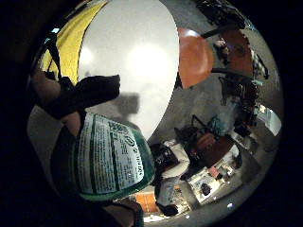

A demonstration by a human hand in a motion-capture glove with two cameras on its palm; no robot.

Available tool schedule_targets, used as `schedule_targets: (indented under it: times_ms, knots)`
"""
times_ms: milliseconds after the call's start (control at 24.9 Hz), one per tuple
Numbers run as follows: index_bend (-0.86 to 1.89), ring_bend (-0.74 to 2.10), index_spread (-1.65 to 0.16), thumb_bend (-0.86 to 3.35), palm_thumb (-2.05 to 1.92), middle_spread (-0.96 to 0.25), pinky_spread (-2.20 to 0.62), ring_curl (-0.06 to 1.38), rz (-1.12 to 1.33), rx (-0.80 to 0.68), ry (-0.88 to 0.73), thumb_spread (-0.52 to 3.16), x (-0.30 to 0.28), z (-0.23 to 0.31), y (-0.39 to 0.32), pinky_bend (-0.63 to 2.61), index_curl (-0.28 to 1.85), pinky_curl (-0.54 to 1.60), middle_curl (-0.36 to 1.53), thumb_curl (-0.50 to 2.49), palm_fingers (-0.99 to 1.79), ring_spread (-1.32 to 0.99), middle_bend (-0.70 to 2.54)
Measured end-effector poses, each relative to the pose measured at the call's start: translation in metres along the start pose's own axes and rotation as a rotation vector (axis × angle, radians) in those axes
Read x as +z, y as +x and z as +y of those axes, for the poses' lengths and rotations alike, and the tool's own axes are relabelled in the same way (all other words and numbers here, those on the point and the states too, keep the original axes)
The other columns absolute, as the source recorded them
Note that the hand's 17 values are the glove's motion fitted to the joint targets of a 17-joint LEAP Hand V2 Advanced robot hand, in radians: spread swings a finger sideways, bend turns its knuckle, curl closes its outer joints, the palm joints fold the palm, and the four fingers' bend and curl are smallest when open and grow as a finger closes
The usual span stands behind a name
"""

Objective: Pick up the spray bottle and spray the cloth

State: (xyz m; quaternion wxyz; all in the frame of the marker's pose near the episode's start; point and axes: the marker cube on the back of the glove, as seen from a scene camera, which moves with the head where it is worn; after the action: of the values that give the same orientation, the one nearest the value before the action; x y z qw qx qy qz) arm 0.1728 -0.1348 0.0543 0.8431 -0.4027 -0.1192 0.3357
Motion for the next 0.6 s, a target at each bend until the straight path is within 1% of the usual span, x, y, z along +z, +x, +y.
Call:
schedule_targets:
  times_ms: [281, 601]
  knots:
    - [0.16, 0.41, -0.2, -0.03, 1.03, -0.08, -0.07, 0.41, 0.038, 0.025, -0.071, 0.47, 0.0032, -0.0018, -0.0027, 0.54, 0.43, 0.34, 0.48, 0.62, 1.18, -0.09, 0.3]
    - [0.16, 0.42, -0.2, -0.03, 1.03, -0.08, -0.08, 0.42, 0.043, 0.035, -0.085, 0.46, 0.0053, -0.0004, -0.0043, 0.55, 0.45, 0.34, 0.49, 0.64, 1.18, -0.08, 0.29]
